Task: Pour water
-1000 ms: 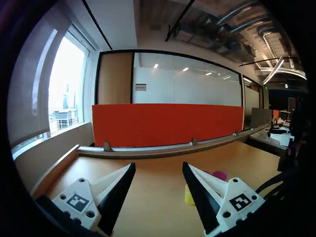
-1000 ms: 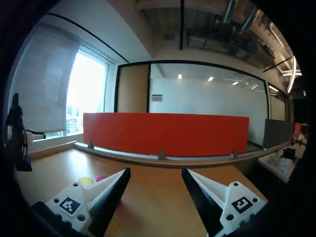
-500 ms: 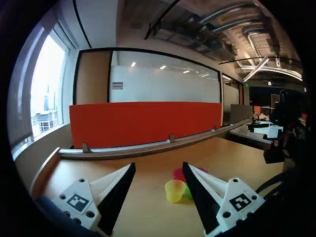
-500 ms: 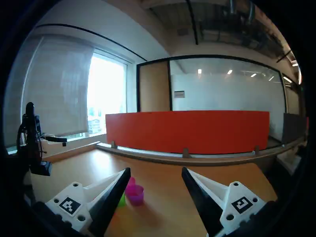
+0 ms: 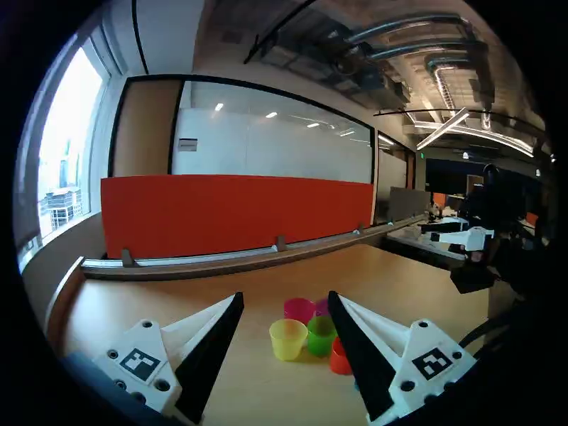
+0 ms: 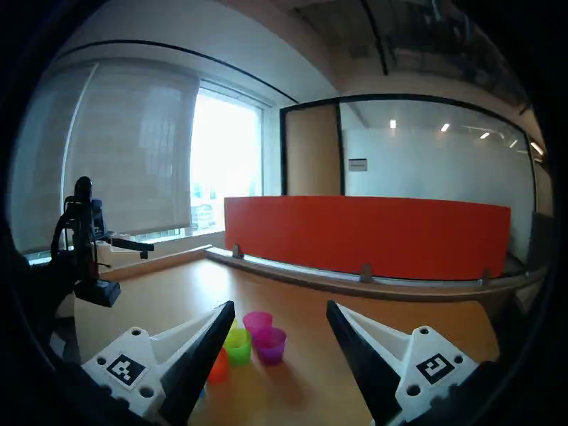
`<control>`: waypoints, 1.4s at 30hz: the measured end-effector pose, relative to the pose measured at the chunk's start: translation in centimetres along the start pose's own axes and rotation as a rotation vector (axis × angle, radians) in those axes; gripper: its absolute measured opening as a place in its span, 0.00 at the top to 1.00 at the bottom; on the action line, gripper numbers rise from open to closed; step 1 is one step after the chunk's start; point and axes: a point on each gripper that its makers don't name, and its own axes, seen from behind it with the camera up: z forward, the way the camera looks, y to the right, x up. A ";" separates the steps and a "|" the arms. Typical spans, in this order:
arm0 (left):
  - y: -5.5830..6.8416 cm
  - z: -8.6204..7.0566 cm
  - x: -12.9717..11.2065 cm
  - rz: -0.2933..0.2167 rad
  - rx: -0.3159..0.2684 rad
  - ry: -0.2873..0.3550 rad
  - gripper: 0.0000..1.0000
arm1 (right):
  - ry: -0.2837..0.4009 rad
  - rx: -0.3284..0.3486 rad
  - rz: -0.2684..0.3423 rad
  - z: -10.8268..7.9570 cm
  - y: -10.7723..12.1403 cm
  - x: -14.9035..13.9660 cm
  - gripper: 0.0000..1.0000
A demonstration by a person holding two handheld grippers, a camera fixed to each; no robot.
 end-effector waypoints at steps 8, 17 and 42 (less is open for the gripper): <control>1.5 0.5 -1.4 0.012 -0.069 -0.044 0.13 | -0.044 0.039 -0.051 0.2 -0.9 -0.8 0.00; 3.6 0.5 -2.4 0.067 -0.160 -0.072 0.13 | -0.097 0.090 -0.085 0.3 -1.7 -2.2 0.00; 8.5 0.7 -8.6 0.177 -0.370 -0.209 0.12 | -0.160 0.136 -0.105 0.6 -2.0 -4.5 0.00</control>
